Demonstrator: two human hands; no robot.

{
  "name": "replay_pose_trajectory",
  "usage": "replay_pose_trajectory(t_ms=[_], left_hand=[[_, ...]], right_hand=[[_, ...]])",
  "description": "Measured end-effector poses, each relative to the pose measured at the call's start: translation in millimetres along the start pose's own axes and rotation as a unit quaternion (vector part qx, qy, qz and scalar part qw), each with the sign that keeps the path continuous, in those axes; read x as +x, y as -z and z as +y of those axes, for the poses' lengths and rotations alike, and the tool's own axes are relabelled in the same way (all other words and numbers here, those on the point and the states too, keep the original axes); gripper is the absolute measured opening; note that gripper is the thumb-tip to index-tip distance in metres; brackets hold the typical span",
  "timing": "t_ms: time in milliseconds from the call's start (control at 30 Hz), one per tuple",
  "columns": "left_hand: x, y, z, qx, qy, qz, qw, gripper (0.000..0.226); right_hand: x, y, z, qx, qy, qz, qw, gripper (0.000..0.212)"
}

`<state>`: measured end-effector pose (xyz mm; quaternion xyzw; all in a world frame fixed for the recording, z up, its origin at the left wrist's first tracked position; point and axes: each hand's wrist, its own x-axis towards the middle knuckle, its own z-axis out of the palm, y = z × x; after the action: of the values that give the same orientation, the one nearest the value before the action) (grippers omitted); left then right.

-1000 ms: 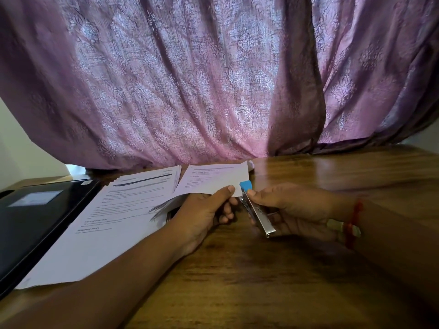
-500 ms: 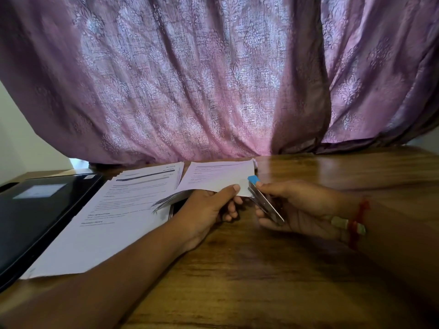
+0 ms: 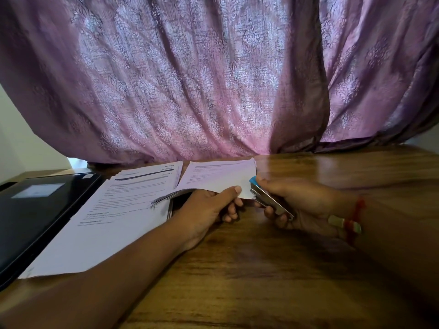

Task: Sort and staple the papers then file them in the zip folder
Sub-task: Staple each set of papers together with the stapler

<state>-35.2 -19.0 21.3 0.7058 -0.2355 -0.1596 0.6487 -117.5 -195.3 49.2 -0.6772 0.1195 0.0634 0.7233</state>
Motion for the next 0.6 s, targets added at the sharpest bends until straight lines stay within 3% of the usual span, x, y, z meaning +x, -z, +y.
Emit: replay_pose_trajectory(t_ms=[233,600], left_hand=[[-1.9,-1.2,1.8,0.008,-0.009,-0.001,1.000,0.030],[-1.5,-3.2,4.3,-0.021,0.010,0.008,1.000,0.031]], right_hand=[[0.7,-0.7,1.2,0.002,-0.013,-0.032,0.999,0.032],[3.2,-2.3,4.8,0.035,-0.003,-0.047,0.998,0.041]])
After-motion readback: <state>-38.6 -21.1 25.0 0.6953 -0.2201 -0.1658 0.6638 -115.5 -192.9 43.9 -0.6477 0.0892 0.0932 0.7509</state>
